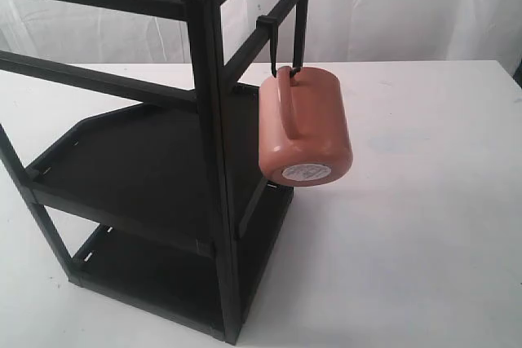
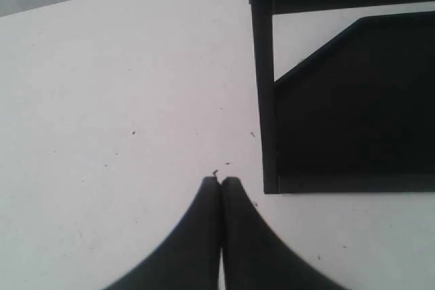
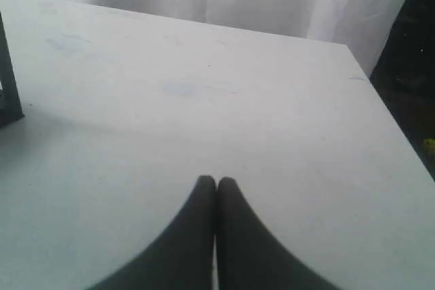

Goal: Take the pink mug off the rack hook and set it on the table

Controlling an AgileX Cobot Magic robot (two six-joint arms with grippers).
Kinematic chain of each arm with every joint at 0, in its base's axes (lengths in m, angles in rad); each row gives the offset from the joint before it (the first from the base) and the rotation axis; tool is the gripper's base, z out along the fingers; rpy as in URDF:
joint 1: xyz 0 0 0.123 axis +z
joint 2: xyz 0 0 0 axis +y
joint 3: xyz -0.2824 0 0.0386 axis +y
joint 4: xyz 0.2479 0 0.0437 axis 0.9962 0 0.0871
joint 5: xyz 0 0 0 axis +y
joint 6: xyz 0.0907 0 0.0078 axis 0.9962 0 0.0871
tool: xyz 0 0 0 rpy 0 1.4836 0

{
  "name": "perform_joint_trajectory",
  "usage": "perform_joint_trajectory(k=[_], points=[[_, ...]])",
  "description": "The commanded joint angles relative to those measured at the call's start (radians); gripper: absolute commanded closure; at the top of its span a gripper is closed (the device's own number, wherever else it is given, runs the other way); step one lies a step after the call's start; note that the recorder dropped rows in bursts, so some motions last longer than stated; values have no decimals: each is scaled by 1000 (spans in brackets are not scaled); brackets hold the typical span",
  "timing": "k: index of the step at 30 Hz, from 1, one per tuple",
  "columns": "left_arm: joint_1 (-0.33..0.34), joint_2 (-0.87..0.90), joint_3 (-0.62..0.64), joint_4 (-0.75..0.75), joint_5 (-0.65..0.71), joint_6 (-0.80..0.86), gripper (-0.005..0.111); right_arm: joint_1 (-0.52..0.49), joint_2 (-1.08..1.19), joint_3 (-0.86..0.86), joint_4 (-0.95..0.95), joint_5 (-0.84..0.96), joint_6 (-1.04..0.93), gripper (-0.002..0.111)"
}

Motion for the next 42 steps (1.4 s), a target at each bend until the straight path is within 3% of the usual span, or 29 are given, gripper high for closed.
perform_joint_trajectory(k=[1, 5, 10, 13, 22, 27, 33, 34, 36, 39, 42], points=[[1, -5, 4, -3, 0, 3, 107, 0, -6, 5, -49, -17, -65, 108], [1, -5, 4, -3, 0, 3, 107, 0, -6, 5, -67, -209, -75, 108], [1, -5, 4, -3, 0, 3, 107, 0, -6, 5, 197, -504, 299, 108], [1, -5, 4, -3, 0, 3, 107, 0, -6, 5, 228, -590, 422, 108], [1, -5, 4, -3, 0, 3, 107, 0, -6, 5, 228, -657, 472, 108], [1, -5, 4, -3, 0, 3, 107, 0, -6, 5, 229, -642, 767, 108], [1, -5, 4, -3, 0, 3, 107, 0, -6, 2, 219, -703, 910, 108], [1, -5, 4, -3, 0, 3, 107, 0, -6, -10, 188, -686, 914, 108], [1, -5, 4, -3, 0, 3, 107, 0, -6, -99, -142, -573, 986, 108], [1, -5, 4, -3, 0, 3, 107, 24, 73, -280, -748, -427, 1367, 108], [1, -5, 4, -3, 0, 3, 107, 128, 259, -433, -1228, -434, 1647, 108]])
